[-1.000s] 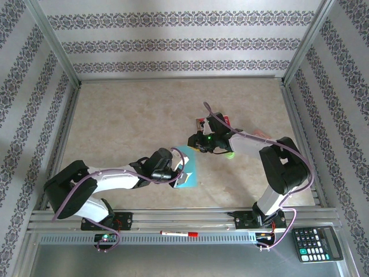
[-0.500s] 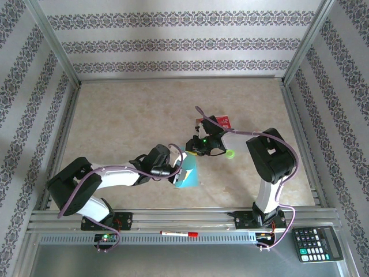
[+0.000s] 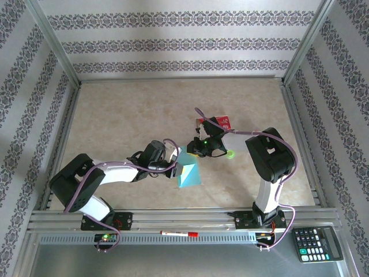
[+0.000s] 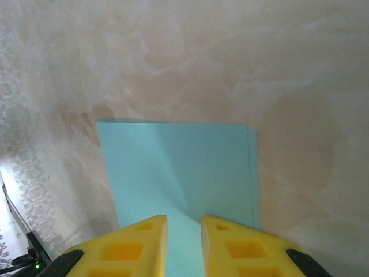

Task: Fold a paper plane with a square sheet of paper (pick it up from the middle)
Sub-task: Fold the triangle a second time at the center of the table.

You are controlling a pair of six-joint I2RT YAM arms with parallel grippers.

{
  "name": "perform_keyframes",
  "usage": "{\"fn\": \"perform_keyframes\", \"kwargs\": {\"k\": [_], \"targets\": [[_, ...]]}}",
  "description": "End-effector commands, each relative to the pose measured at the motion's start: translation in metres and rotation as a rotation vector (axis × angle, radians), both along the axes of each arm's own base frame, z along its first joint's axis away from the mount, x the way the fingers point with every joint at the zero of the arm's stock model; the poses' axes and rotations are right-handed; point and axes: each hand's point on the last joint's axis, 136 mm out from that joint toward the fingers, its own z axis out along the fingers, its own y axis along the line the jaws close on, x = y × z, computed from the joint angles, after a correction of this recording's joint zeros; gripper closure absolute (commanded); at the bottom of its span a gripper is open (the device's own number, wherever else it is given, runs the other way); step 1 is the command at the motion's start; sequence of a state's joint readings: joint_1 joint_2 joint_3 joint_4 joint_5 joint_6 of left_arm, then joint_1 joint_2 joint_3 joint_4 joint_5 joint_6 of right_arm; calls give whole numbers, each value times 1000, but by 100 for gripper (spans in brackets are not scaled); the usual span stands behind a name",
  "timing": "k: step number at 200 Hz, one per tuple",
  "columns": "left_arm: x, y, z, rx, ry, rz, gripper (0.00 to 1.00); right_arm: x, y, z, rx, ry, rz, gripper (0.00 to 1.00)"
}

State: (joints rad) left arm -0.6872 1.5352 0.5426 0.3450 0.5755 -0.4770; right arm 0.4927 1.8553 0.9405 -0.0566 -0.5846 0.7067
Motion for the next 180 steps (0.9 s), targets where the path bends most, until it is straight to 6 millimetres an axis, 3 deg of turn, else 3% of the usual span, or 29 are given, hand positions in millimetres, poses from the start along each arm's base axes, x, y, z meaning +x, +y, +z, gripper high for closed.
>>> {"fn": "perform_keyframes", "kwargs": {"k": [1,101,180], "targets": [[5,3,-3,-22,19,19,100,-4,-9,-13,-35,18,-2,77],[15,11,-19,2,72,44,100,-4,-8,-17,-33,28,-5,77],[20,10,-20,9,80,41,99,-5,-7,-17,-33,30,-5,77]]}}
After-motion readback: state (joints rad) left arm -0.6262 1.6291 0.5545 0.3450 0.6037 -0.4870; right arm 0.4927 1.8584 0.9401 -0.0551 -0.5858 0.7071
